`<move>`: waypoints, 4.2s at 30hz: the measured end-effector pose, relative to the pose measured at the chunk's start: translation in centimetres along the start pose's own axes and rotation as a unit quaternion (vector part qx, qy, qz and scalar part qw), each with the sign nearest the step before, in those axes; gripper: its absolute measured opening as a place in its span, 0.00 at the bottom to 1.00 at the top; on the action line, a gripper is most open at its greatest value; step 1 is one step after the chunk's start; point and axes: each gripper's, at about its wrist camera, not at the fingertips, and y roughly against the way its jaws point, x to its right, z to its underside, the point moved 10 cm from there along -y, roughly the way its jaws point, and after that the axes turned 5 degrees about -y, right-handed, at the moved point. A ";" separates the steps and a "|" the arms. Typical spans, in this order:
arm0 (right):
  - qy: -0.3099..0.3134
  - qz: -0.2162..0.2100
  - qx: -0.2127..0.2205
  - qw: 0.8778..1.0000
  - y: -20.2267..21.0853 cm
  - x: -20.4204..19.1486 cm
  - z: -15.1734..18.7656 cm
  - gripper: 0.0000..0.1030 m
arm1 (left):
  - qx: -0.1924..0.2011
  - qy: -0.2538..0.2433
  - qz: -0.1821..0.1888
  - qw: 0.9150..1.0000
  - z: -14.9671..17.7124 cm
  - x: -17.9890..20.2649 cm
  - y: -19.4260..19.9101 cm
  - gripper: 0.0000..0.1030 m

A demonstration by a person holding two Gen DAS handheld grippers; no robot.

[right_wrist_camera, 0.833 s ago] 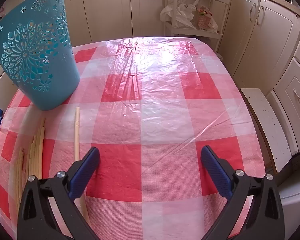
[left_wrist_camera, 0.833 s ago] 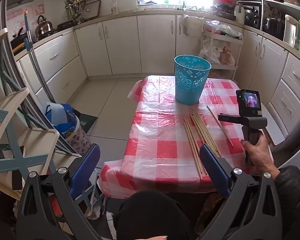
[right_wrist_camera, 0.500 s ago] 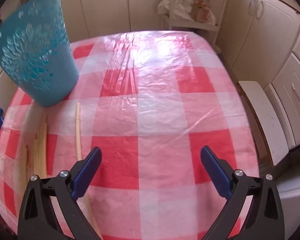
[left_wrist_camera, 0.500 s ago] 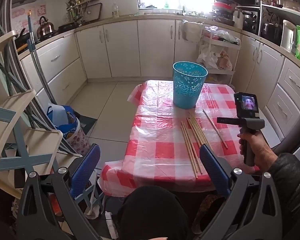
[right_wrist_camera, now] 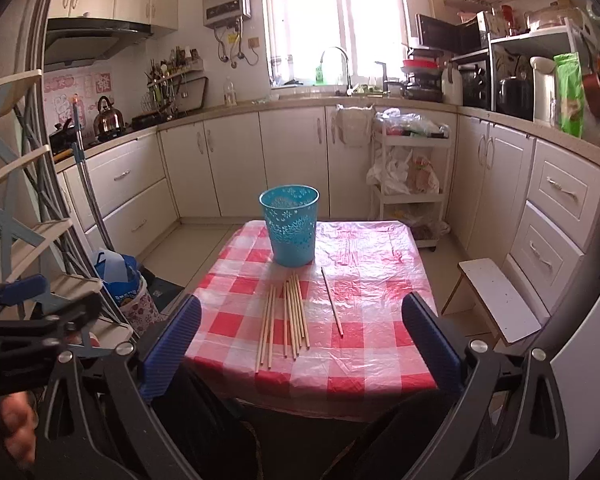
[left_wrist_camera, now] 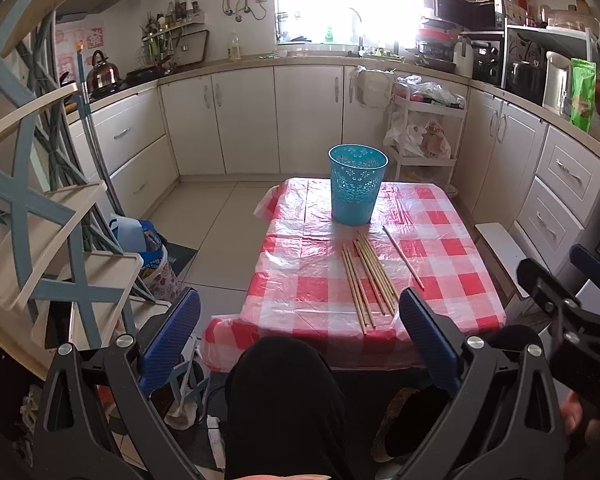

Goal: Organize utensils
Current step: 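Move both grippers toward the wooden chopsticks on the checkered table, then close the right gripper on one wooden chopstick while the left gripper grasps another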

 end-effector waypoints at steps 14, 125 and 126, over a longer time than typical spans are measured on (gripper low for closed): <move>-0.031 -0.036 0.032 0.998 10.9 -1.6 2.0 0.94 | 0.008 0.047 0.004 0.999 5.8 -1.6 7.2 0.93; -0.009 -0.040 -0.220 0.975 -31.4 6.1 5.4 0.51 | -0.148 0.060 0.067 0.985 1.6 5.3 -26.6 0.92; -0.006 -0.039 -0.227 0.973 -32.5 6.3 5.7 0.45 | -0.150 0.062 0.067 0.984 1.8 5.3 -27.0 0.92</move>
